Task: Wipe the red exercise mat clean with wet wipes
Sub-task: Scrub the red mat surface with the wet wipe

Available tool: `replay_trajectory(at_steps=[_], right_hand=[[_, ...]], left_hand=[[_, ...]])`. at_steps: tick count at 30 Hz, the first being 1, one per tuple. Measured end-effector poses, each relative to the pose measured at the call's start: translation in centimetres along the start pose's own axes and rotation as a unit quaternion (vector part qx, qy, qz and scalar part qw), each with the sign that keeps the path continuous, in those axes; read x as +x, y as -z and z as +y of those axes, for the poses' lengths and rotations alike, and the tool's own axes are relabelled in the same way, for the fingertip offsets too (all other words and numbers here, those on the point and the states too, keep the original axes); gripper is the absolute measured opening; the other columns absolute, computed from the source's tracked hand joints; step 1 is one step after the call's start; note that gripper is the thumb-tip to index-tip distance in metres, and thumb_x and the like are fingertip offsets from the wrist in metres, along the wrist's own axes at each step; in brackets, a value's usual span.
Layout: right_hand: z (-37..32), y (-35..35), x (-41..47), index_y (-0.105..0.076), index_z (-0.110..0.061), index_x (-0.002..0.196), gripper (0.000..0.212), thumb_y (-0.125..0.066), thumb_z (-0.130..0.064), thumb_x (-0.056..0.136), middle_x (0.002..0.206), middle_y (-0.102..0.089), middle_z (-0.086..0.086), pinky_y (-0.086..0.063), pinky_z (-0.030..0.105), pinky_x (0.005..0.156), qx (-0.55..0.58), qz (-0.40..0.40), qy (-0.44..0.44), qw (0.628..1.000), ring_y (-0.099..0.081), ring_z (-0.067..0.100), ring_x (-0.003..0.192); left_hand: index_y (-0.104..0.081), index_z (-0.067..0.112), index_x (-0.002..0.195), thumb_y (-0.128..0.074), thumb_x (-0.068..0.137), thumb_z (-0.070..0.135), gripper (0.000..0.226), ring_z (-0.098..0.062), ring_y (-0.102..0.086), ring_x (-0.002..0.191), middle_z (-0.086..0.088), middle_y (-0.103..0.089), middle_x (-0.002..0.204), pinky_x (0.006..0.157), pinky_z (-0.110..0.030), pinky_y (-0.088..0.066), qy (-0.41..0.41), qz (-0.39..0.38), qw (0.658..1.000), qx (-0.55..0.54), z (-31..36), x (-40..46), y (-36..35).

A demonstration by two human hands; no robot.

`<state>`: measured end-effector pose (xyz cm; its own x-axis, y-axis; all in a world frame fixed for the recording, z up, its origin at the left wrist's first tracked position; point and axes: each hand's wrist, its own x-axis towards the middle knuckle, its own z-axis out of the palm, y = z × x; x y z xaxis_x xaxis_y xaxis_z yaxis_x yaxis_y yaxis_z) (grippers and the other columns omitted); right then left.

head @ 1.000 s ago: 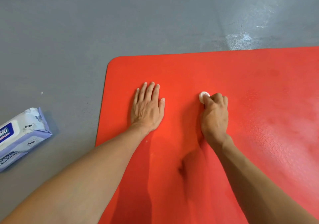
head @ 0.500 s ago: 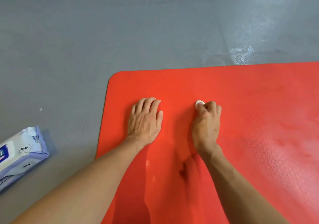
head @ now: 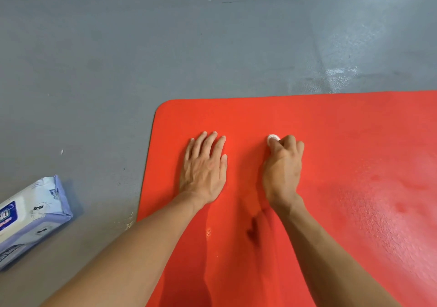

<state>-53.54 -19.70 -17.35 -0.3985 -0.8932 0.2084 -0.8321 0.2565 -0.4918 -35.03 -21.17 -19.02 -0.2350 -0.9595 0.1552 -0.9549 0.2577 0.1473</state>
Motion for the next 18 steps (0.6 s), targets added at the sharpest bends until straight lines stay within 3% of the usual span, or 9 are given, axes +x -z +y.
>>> replay_trajectory(at_steps=[3,5,7,9,11,13,15,18], right_hand=[[-3.2,-1.0,-3.0,-0.07,-0.014,0.106,0.022,-0.054,-0.006,0.093,0.092,-0.053,0.002,-0.042,0.034,0.075,0.059,-0.058,0.138,0.987,-0.041,0.024,0.088],[-3.2,-0.8,-3.9,-0.07,-0.015,0.106,0.024,-0.047,-0.02,0.099,0.091,-0.051,-0.001,-0.044,0.032,0.072,0.067,-0.106,0.237,0.964,-0.041,0.02,0.087],[-1.0,-0.3,-1.8,-0.07,-0.017,0.11,0.023,-0.051,-0.019,0.099,0.094,-0.051,0.0,-0.046,0.034,0.076,0.06,-0.097,0.223,0.968,-0.044,0.021,0.092],[1.7,0.2,1.3,-0.072,-0.014,0.114,0.027,-0.058,-0.003,0.093,0.099,-0.052,0.007,-0.047,0.04,0.084,0.03,-0.044,0.106,0.993,-0.044,0.027,0.098],[3.2,0.5,3.8,-0.073,-0.012,0.116,0.034,-0.053,0.002,0.091,0.098,-0.05,0.01,-0.045,0.04,0.086,-0.002,0.002,-0.007,1.0,-0.042,0.031,0.099],[1.9,0.0,3.9,-0.072,-0.01,0.11,0.033,-0.048,0.002,0.09,0.095,-0.048,0.01,-0.042,0.041,0.084,-0.007,0.02,-0.047,0.999,-0.042,0.032,0.097],[-1.0,-0.9,1.9,-0.07,-0.011,0.107,0.032,-0.047,0.0,0.089,0.094,-0.049,0.008,-0.042,0.041,0.081,0.025,0.007,0.011,1.0,-0.041,0.029,0.093],[-3.5,-1.6,-1.6,-0.068,-0.013,0.109,0.032,-0.04,-0.017,0.094,0.092,-0.051,0.003,-0.041,0.035,0.074,0.071,-0.085,0.189,0.976,-0.04,0.024,0.088]], left_hand=[[-0.05,0.022,0.153,-0.028,0.105,0.041,0.056,-0.026,-0.034,0.153,-0.002,-0.047,0.159,0.126,-0.05,-0.024,-0.006,0.001,1.0,-0.005,-0.1,-0.1,0.0],[-0.051,0.021,0.153,-0.028,0.106,0.041,0.056,-0.026,-0.034,0.153,-0.002,-0.047,0.159,0.126,-0.05,-0.024,-0.006,0.001,1.0,-0.008,-0.2,0.0,0.0],[-0.05,0.023,0.153,-0.029,0.105,0.041,0.056,-0.025,-0.033,0.153,-0.001,-0.047,0.159,0.126,-0.05,-0.024,-0.003,0.001,1.0,-0.001,-0.1,0.0,0.1],[-0.048,0.025,0.154,-0.03,0.104,0.042,0.056,-0.024,-0.032,0.153,0.0,-0.046,0.16,0.127,-0.049,-0.023,0.002,-0.004,1.0,0.007,0.0,0.0,0.2],[-0.047,0.025,0.155,-0.029,0.104,0.042,0.056,-0.023,-0.031,0.154,0.001,-0.045,0.16,0.127,-0.049,-0.023,0.003,-0.008,1.0,0.011,0.1,0.0,0.2],[-0.047,0.025,0.155,-0.03,0.104,0.042,0.056,-0.023,-0.031,0.153,0.001,-0.045,0.16,0.127,-0.049,-0.023,0.004,-0.006,1.0,0.01,0.2,0.0,0.1],[-0.049,0.025,0.153,-0.031,0.104,0.041,0.056,-0.024,-0.033,0.153,0.001,-0.047,0.159,0.126,-0.049,-0.024,0.003,-0.001,1.0,0.006,0.1,0.0,0.1],[-0.05,0.024,0.153,-0.031,0.103,0.041,0.055,-0.025,-0.034,0.153,0.0,-0.047,0.158,0.126,-0.049,-0.023,-0.001,0.001,1.0,0.001,0.1,0.0,0.1]])
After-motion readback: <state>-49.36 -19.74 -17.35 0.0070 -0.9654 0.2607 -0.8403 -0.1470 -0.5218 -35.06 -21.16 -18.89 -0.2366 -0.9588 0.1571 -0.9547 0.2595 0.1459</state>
